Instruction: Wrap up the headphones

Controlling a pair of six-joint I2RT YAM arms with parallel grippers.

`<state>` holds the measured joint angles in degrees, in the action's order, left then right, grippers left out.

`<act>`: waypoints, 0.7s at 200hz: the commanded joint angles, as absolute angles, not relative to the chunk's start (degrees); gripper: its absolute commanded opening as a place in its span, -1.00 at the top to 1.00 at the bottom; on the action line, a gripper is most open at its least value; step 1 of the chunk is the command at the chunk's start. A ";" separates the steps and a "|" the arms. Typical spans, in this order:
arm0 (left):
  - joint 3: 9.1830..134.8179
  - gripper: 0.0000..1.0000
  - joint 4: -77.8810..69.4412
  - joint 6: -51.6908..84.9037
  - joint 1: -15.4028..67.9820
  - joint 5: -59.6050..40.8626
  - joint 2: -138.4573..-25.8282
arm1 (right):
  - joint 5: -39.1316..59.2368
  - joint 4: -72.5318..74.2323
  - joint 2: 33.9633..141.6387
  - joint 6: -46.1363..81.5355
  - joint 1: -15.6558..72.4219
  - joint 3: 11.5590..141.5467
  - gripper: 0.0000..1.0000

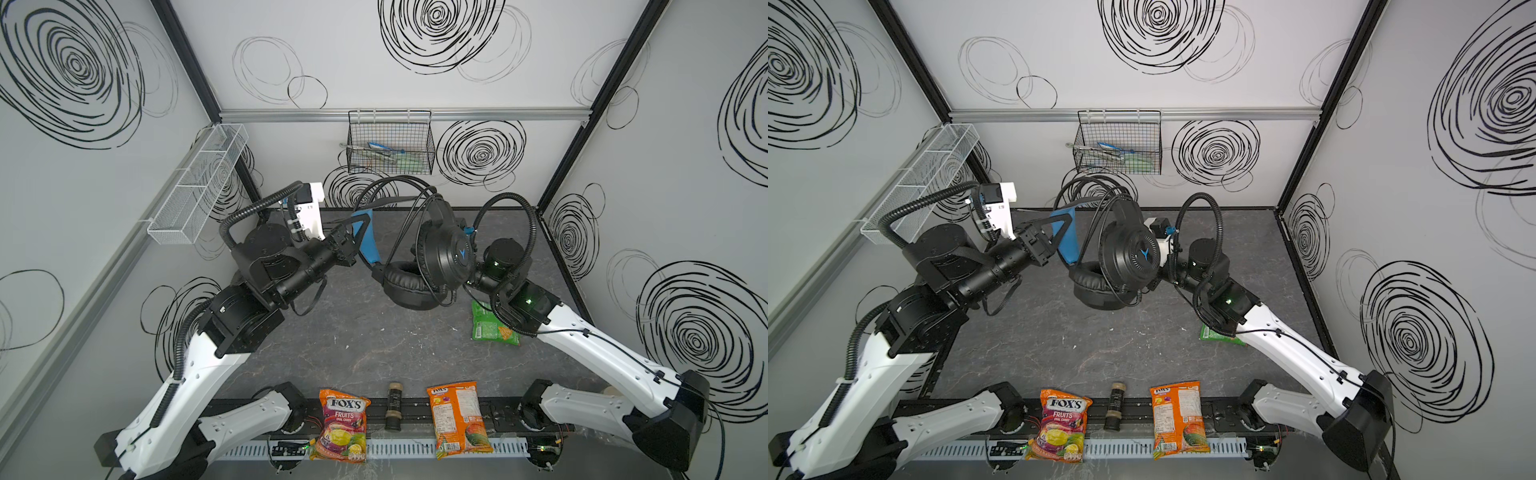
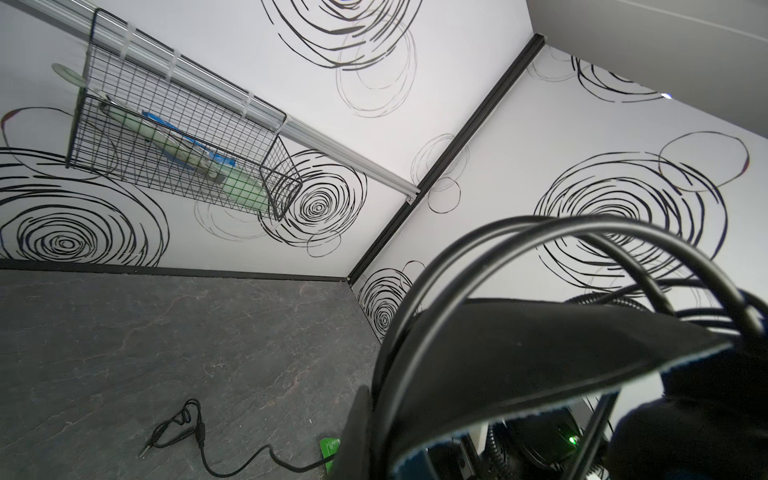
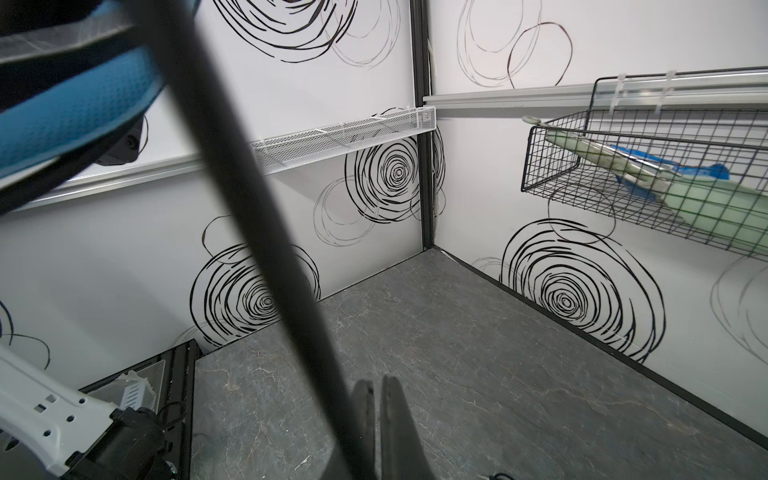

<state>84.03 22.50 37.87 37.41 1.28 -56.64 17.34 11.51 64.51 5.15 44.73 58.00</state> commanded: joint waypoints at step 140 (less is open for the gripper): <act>86.02 1.00 0.64 52.83 39.46 5.99 -59.09 | 21.39 16.35 64.65 9.97 46.61 55.74 0.86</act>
<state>84.64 16.05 48.01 39.40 4.14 -61.52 19.11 16.60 64.40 7.97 46.54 57.60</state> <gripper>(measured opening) 0.096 0.075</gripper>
